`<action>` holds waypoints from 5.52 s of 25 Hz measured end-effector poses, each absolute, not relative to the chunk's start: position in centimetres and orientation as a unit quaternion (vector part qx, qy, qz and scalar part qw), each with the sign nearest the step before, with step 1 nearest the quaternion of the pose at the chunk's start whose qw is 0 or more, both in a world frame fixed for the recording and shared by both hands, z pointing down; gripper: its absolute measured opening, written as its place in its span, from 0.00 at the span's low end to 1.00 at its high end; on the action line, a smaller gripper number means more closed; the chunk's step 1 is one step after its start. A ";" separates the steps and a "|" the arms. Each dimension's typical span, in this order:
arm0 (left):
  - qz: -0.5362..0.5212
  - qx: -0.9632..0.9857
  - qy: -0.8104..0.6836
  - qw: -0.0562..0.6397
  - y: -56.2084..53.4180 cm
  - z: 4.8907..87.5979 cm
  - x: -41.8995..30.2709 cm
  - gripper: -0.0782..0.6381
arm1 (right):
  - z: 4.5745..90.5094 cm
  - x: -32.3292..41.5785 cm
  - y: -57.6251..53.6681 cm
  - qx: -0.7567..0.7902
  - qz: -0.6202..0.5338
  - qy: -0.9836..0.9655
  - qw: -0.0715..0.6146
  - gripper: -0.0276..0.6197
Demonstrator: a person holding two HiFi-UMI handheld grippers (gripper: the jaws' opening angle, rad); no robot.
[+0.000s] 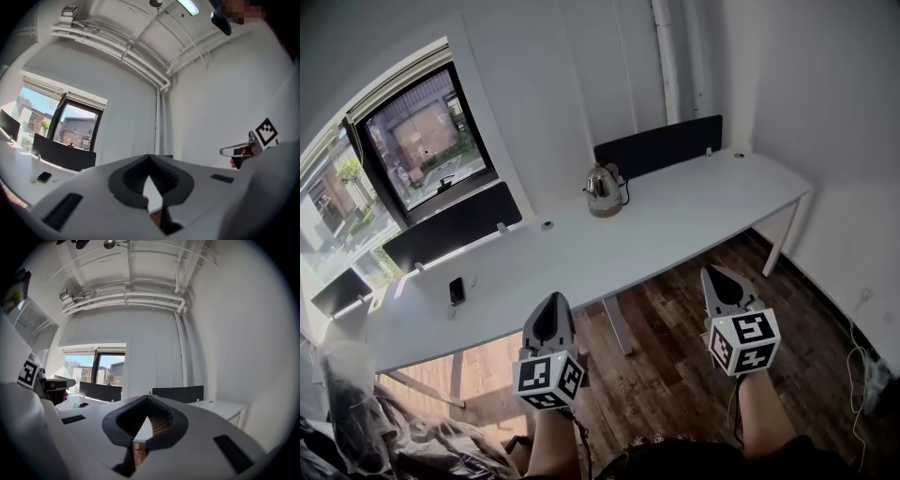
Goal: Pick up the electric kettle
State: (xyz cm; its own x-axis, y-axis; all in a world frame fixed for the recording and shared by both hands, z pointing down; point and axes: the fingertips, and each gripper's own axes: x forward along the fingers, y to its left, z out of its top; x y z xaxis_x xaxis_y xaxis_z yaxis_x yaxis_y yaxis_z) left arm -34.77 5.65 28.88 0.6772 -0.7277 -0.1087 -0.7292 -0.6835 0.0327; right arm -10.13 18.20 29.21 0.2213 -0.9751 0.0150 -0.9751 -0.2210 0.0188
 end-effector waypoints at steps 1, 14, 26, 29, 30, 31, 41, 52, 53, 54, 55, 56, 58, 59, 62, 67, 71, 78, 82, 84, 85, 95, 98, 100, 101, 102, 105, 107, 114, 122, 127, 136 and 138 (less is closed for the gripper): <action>0.056 -0.916 0.398 0.006 5.6 28.9 -34.9 0.11 | 29.2 -10.2 18.2 0.781 -0.001 -0.624 0.010 0.05; 0.088 -0.927 0.364 0.003 7.5 28.1 -34.6 0.11 | 28.3 -9.7 19.2 0.770 -0.023 -0.637 -0.024 0.05; 0.087 -0.929 0.360 -0.013 8.0 28.8 -33.3 0.11 | 28.9 -8.7 19.4 0.758 -0.013 -0.651 -0.018 0.05; 0.088 -0.929 0.360 -0.014 8.2 28.9 -33.0 0.11 | 29.2 -8.3 19.4 0.755 -0.009 -0.655 -0.018 0.05; 0.087 -0.928 0.362 -0.013 8.2 28.9 -32.9 0.11 | 29.3 -8.1 19.3 0.754 -0.008 -0.656 -0.017 0.05; 0.085 -0.928 0.363 -0.013 8.3 28.9 -32.8 0.11 | 29.4 -7.9 19.3 0.754 -0.007 -0.657 -0.017 0.05; 0.080 -0.921 0.381 -0.007 9.2 29.2 -30.6 0.11 | 29.9 -5.6 19.0 0.748 -0.001 -0.664 -0.019 0.05; 0.064 -0.912 0.405 -0.019 10.3 30.7 -28.4 0.11 | 31.4 -3.2 18.9 0.727 0.014 -0.686 -0.020 0.05; 0.060 -0.913 0.404 -0.020 10.3 30.9 -28.2 0.11 | 31.7 -3.1 18.8 0.726 0.017 -0.688 -0.017 0.05; 0.055 -0.913 0.403 -0.020 10.3 31.0 -27.9 0.11 | 32.0 -2.9 18.7 0.725 0.021 -0.688 -0.016 0.05; 0.051 -0.914 0.402 -0.018 10.4 31.2 -27.6 0.11 | 32.2 -2.6 18.5 0.726 0.026 -0.687 -0.015 0.05; 0.047 -0.914 0.402 -0.015 10.3 31.2 -27.4 0.11 | 32.4 -2.4 18.3 0.726 0.030 -0.687 -0.016 0.05; 0.044 -0.914 0.403 -0.011 10.0 31.2 -27.1 0.11 | 32.6 -2.2 17.8 0.722 0.035 -0.691 -0.021 0.05; 0.045 -0.914 0.404 -0.010 9.6 31.2 -27.0 0.11 | 32.6 -2.2 17.5 0.719 0.036 -0.694 -0.023 0.05; 0.051 -0.911 0.408 -0.016 7.9 31.4 -26.8 0.11 | 32.7 -1.9 16.2 0.720 0.032 -0.693 -0.023 0.05; 0.061 -0.906 0.418 -0.028 3.6 32.1 -25.4 0.11 | 32.7 0.2 13.2 0.736 0.024 -0.676 -0.025 0.05; 0.074 -0.907 0.412 -0.036 -0.7 31.9 -23.9 0.11 | 31.9 1.8 9.7 0.742 0.013 -0.670 -0.023 0.05; 0.086 -0.909 0.406 -0.045 -6.6 31.4 -22.5 0.11 | 31.1 2.8 4.4 0.737 0.007 -0.675 -0.026 0.05; 0.088 -0.908 0.407 -0.054 -9.1 31.9 -22.5 0.11 | 31.2 3.4 2.1 0.738 0.009 -0.674 -0.029 0.05; 0.088 -0.907 0.408 -0.058 -10.1 32.2 -22.6 0.11 | 31.2 3.5 1.2 0.739 0.010 -0.673 -0.030 0.05; 0.088 -0.907 0.409 -0.060 -10.6 32.4 -22.7 0.11 | 31.3 3.5 0.8 0.739 0.010 -0.673 -0.029 0.05; 0.080 -0.908 0.405 -0.066 -12.5 33.0 -20.8 0.11 | 31.1 5.1 -1.5 0.735 0.013 -0.677 -0.025 0.05; 0.077 -0.906 0.411 -0.063 -12.9 33.1 -19.9 0.11 | 31.3 6.2 -2.1 0.731 0.015 -0.682 -0.028 0.05; 0.079 -0.902 0.420 -0.062 -13.3 33.1 -19.2 0.11 | 31.3 7.1 -2.7 0.725 0.013 -0.688 -0.032 0.05; 0.081 -0.899 0.426 -0.063 -13.5 33.1 -18.8 0.11 | 31.2 7.7 -3.0 0.721 0.012 -0.692 -0.033 0.05; 0.081 -0.896 0.432 -0.063 -13.6 33.0 -18.3 0.11 | 31.1 8.2 -3.4 0.717 0.011 -0.696 -0.034 0.05; 0.081 -0.889 0.447 -0.055 -14.1 33.0 -16.5 0.11 | 31.2 10.7 -4.9 0.705 0.013 -0.708 -0.040 0.05; 0.082 -0.883 0.460 -0.051 -14.5 32.8 -15.0 0.11 | 31.3 12.4 -6.1 0.693 0.012 -0.720 -0.041 0.05; 0.084 -0.863 0.498 -0.031 -15.2 31.8 -9.1 0.11 | 30.6 18.0 -10.0 0.644 0.006 -0.764 -0.034 0.05; 0.080 -0.830 0.550 -0.039 -15.0 32.4 -7.3 0.11 | 31.4 20.7 -13.4 0.604 0.020 -0.796 -0.034 0.05; 0.074 -0.819 0.567 -0.043 -15.7 32.9 -7.7 0.11 | 32.5 20.5 -15.4 0.589 0.037 -0.807 -0.039 0.05; 0.084 -0.818 0.567 -0.052 -20.6 34.0 -7.7 0.11 | 33.2 20.0 -20.0 0.587 0.032 -0.808 -0.029 0.05; 0.085 -0.822 0.561 -0.051 -22.2 34.1 -7.6 0.11 | 33.1 20.0 -21.1 0.590 0.030 -0.807 -0.023 0.05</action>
State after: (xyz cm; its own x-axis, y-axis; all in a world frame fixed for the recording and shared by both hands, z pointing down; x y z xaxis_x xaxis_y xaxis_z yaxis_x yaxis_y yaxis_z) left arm -7.60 -22.22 34.05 0.3555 -0.9310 -0.0827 -0.9137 -0.3648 0.1793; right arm 19.96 -21.14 33.13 -0.3038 -0.9527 -0.0022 -0.9499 0.3031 -0.0765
